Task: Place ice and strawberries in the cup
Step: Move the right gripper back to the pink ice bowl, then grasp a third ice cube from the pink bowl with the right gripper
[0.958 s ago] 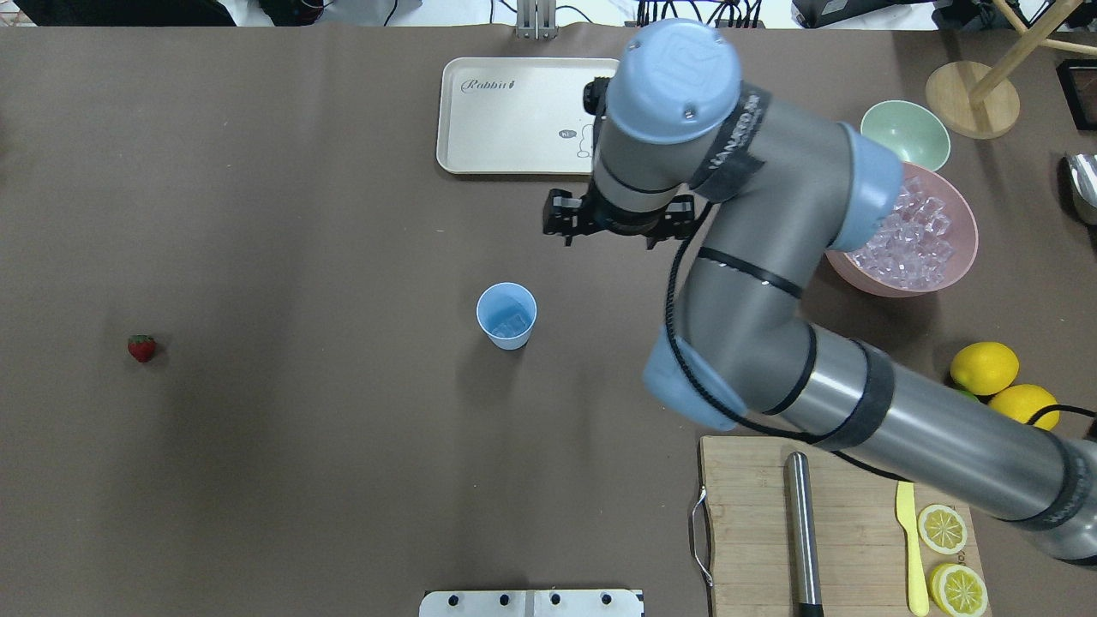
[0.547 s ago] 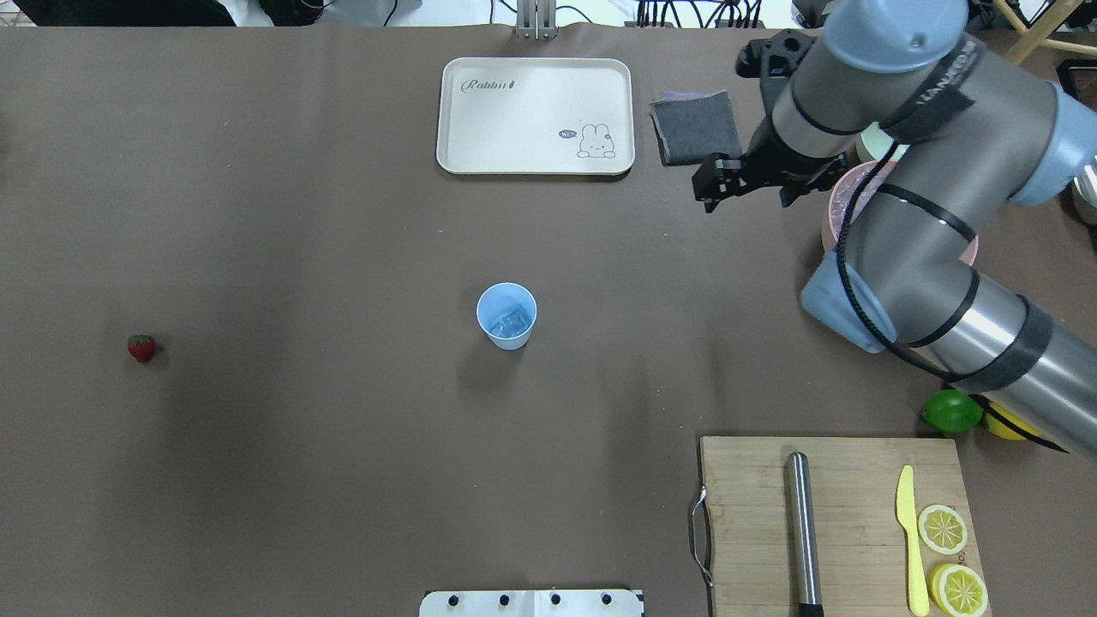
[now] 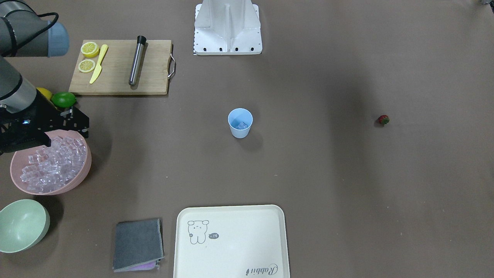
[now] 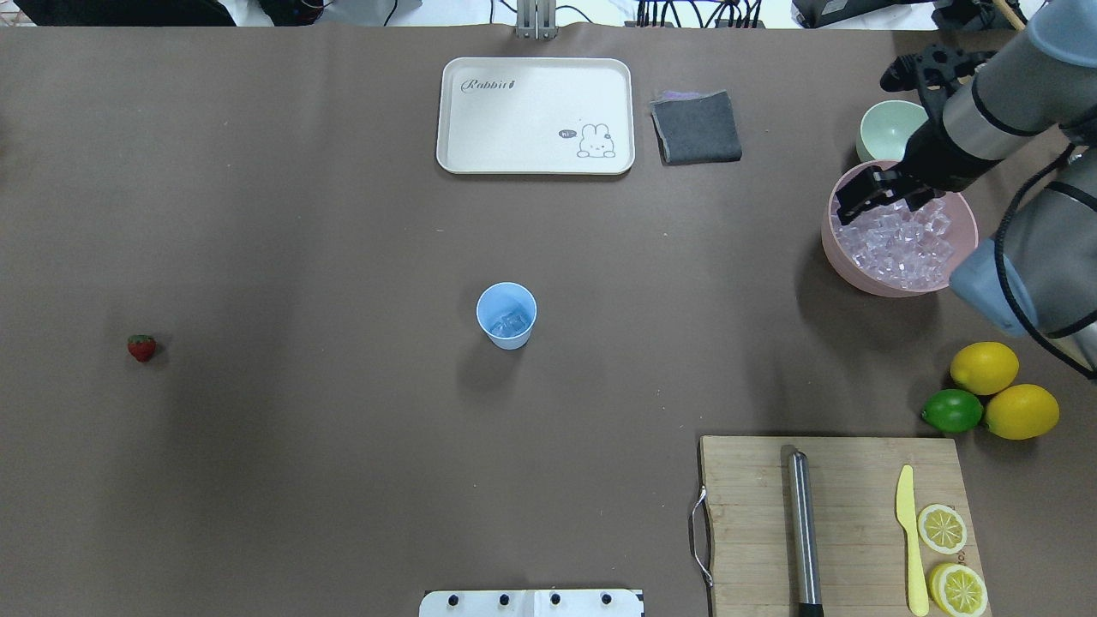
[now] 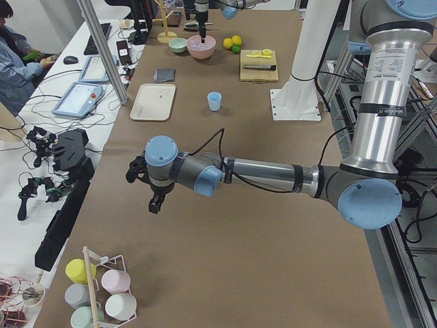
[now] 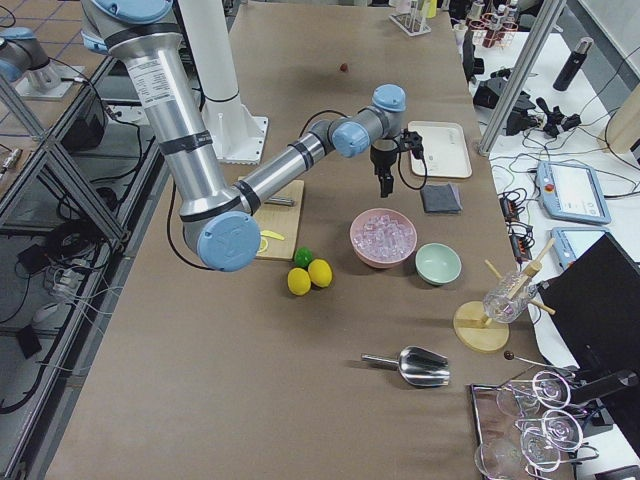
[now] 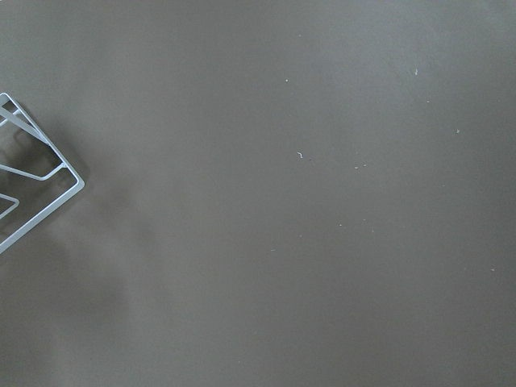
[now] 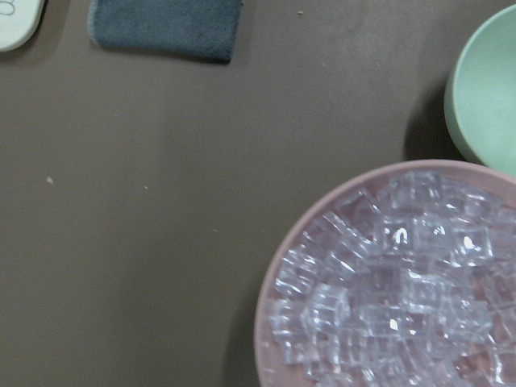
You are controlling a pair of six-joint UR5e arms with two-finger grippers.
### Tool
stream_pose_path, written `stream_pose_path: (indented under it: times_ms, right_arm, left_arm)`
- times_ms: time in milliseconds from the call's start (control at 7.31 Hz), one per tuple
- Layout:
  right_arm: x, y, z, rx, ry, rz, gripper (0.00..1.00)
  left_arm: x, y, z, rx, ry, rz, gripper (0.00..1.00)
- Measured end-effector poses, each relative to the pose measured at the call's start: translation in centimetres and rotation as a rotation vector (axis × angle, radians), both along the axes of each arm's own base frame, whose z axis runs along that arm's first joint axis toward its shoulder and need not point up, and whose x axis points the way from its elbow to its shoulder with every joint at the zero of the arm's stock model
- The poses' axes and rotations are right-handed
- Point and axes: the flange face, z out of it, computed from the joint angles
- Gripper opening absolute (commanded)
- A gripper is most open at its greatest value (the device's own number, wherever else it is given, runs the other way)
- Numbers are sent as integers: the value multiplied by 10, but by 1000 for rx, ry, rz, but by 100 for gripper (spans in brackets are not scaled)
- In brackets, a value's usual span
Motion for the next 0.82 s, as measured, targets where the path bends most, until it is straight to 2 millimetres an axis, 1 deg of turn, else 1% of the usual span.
stream_pose_path:
  times_ms: [137,274,410,547,684,821]
  right_arm:
    - [12,10,35,12,-5,-21,98]
    - [17,16,66,27,-7,-36,98]
    - [19,19,92,46,-15,-44,98]
    - [19,19,110,59,-21,-48,98]
    - [18,19,120,62,-22,-48,98]
    - [18,18,125,62,-21,-49,97]
  left_arm:
    - [0,0,0,0,0,0,98]
    - [0,0,0,1,0,0,98]
    - [0,0,-1,2,0,1,98]
    - [0,0,-1,3,0,1,98]
    - [0,0,-1,3,0,2,98]
    - [0,0,-1,4,0,2,98]
